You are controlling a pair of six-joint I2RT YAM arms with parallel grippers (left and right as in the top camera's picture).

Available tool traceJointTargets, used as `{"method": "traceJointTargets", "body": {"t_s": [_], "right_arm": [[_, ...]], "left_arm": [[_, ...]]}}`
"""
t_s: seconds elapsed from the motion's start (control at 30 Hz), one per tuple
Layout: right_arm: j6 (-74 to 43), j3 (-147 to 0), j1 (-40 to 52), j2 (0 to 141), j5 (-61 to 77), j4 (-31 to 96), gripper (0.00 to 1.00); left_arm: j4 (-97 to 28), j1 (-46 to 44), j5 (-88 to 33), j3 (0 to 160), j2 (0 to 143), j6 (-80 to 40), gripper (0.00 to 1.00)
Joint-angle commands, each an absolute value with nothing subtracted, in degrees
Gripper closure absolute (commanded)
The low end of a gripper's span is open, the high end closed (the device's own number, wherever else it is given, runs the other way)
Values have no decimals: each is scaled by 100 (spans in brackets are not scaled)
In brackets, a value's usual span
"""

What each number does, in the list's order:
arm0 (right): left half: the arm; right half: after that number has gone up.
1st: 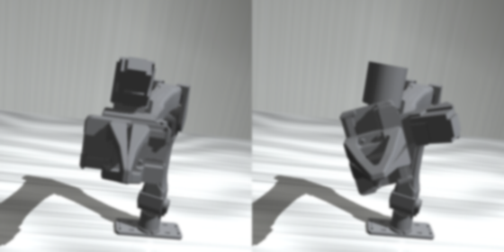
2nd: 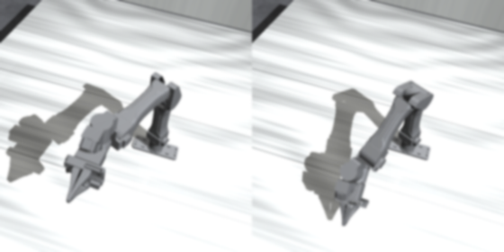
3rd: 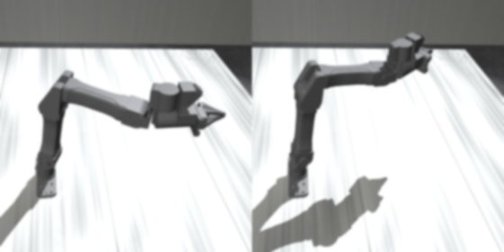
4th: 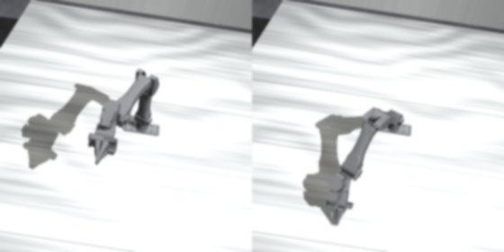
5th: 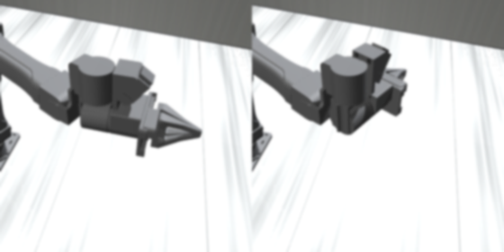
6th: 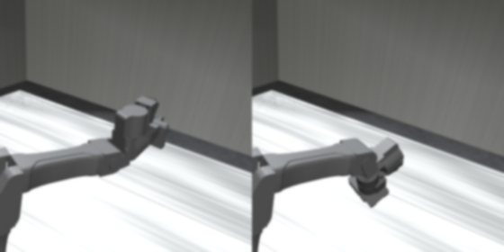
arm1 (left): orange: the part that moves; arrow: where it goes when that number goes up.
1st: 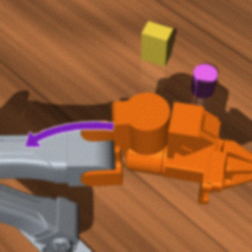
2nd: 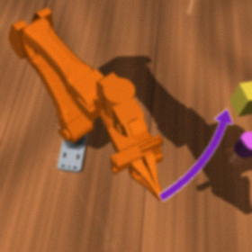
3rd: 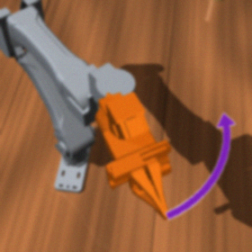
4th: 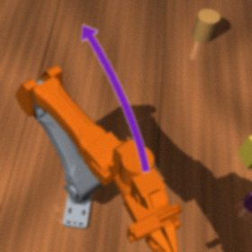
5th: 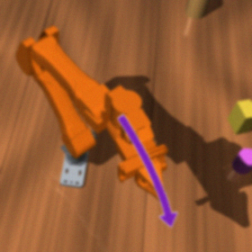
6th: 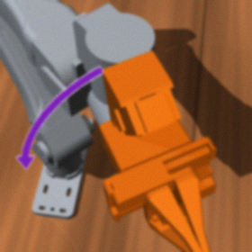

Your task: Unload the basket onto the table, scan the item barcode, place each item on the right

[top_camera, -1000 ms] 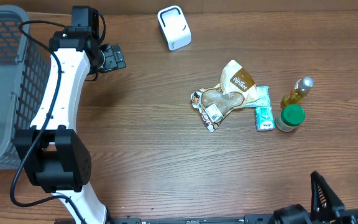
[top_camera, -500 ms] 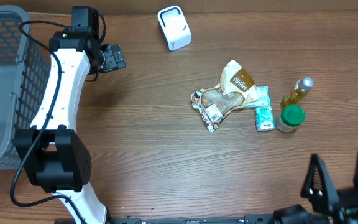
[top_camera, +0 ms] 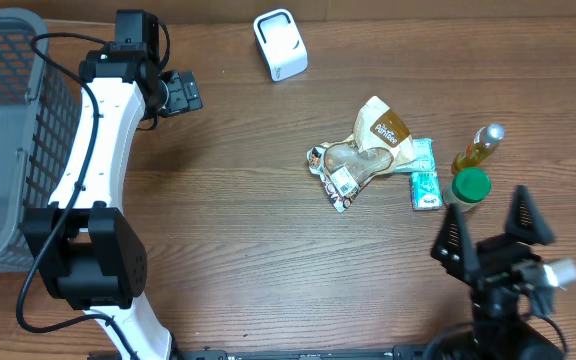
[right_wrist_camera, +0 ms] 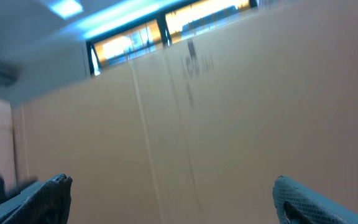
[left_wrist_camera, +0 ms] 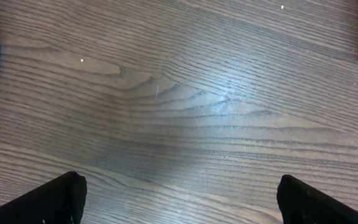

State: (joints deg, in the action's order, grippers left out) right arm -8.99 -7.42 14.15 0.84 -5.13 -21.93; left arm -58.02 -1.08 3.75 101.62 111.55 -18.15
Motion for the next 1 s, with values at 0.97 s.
{"method": "traceJointTargets", "body": {"t_s": [0.97], "right_arm": [[-919,-45,1214,23,-93,469,0]], "left_arm": [[-5804,-119,449,10237,11128,-1844,0]]}}
